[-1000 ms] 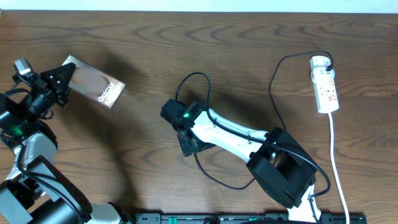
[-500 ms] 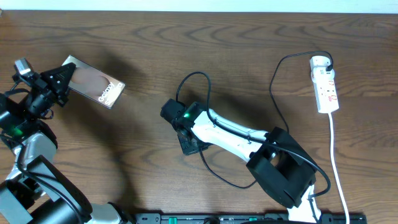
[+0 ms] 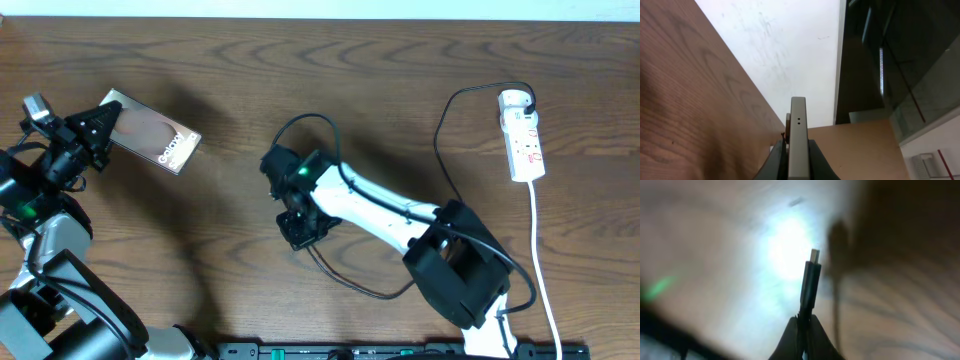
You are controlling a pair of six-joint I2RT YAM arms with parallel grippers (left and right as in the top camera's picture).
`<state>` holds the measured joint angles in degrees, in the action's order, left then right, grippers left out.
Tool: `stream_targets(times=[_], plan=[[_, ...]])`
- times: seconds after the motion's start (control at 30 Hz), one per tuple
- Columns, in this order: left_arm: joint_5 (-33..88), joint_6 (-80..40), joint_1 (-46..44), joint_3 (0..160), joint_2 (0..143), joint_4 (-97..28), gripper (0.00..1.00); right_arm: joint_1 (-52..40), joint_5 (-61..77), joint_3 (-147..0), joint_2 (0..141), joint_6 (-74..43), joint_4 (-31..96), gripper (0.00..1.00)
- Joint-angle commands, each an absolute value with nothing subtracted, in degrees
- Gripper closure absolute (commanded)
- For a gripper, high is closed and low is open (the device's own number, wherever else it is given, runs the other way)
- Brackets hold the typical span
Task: Plug charger to phone and switch on socket
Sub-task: 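Close the right gripper on the USB-C plug and lift it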
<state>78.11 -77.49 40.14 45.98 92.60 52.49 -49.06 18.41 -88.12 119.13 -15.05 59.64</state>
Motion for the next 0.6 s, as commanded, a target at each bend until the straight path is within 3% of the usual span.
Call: stream_targets(times=[0.0,0.27,0.57], plan=[[79.15,-76.88,40.34,46.17,92.16,52.84,0.93,-46.50,33.95,-89.19,119.90,3.77,62.70,0.99],[79.26,-76.47,40.34,46.17,92.16,52.84,0.93,-42.85,48.36,-89.19,119.90,32.93,71.11,0.99],[79.96,-75.77,40.34,46.17,92.16,52.84,0.93,-41.93,50.83,-89.19,119.90,35.29,69.76,0.99]])
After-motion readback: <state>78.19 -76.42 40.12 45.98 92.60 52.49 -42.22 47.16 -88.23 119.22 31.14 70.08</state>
